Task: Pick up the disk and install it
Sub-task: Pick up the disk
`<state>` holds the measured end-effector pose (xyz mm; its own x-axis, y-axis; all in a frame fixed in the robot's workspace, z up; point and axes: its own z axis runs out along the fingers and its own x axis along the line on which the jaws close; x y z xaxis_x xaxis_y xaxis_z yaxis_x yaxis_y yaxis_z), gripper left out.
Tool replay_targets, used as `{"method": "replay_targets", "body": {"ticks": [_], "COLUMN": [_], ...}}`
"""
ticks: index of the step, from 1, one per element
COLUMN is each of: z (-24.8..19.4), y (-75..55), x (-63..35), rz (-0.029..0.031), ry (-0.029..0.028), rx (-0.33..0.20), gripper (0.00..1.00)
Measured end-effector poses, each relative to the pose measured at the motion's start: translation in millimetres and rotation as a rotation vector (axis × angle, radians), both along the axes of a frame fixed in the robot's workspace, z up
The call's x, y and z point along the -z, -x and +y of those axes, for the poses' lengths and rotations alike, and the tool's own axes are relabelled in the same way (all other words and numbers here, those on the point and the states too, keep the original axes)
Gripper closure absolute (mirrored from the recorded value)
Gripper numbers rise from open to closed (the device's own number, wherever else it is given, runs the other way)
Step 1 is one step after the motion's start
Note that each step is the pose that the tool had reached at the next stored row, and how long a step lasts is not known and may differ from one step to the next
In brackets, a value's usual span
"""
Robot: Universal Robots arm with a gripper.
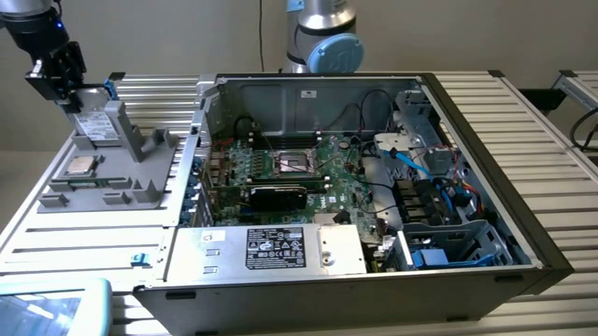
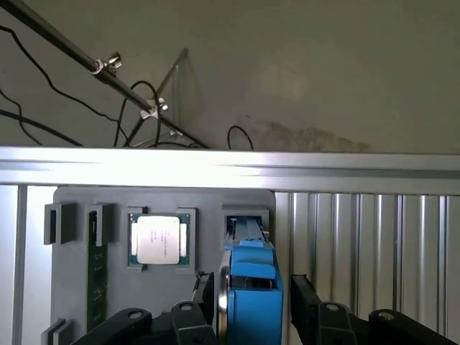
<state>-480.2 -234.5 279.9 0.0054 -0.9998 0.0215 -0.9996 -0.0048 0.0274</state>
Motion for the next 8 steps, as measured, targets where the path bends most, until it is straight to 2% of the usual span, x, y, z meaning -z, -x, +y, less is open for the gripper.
{"method": "replay_targets", "body": {"ticks": [5, 8], "z": [-0.1, -0.1], "y": [1.2, 2.1], "x": [0.0, -0.3], "rz": [-0.0002, -0.0033], "ry": [-0.0004, -0.0005], "rx": [0.000, 0.000], "gripper": [0.45, 0.45]}}
